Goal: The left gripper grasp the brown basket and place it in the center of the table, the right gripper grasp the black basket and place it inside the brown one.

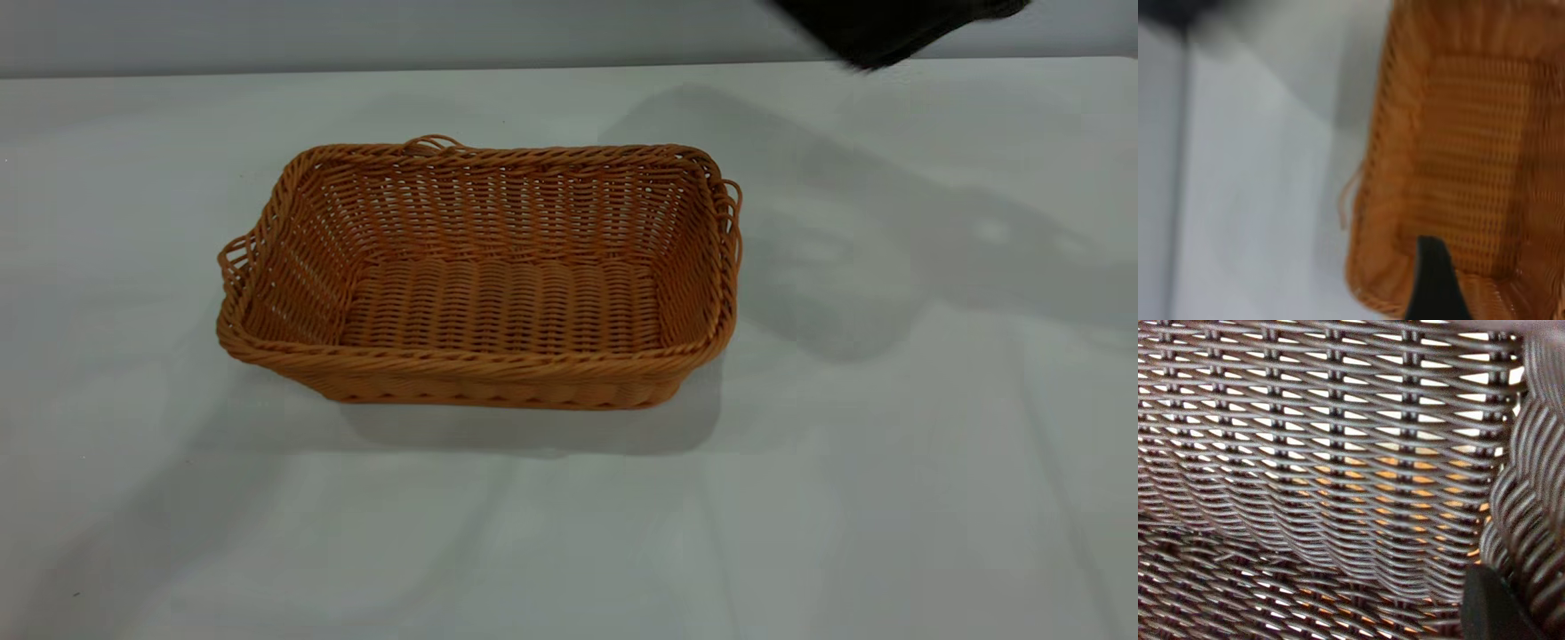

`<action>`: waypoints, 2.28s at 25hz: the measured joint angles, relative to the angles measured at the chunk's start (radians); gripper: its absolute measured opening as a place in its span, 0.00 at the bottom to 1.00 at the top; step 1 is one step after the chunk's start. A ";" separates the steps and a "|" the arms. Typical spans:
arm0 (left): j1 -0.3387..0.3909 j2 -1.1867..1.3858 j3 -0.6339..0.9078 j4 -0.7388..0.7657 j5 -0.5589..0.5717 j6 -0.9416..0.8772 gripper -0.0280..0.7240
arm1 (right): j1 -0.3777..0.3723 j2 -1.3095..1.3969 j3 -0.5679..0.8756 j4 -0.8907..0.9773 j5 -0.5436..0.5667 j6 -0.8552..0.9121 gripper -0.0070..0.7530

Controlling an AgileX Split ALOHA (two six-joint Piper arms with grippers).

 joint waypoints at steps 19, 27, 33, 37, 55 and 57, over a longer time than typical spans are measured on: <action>0.000 -0.334 0.001 0.002 0.054 -0.119 0.60 | 0.479 0.244 -0.207 -0.512 -0.114 0.280 0.12; 0.000 -0.334 0.001 0.004 0.061 -0.122 0.60 | 0.479 0.269 -0.217 -0.542 -0.120 0.297 0.16; 0.000 -0.334 0.001 0.004 0.061 -0.122 0.60 | 0.480 0.256 -0.276 -0.594 -0.022 0.253 0.52; 0.000 -0.342 0.001 0.006 0.061 -0.122 0.60 | 0.480 0.200 -0.357 -0.685 0.072 0.246 0.75; 0.000 -0.780 0.001 0.319 0.308 -0.669 0.60 | 0.480 -0.569 -0.346 -0.871 0.241 0.341 0.72; 0.000 -0.809 0.014 0.319 0.308 -0.720 0.60 | 0.480 -0.683 -0.261 -0.870 0.248 0.341 0.72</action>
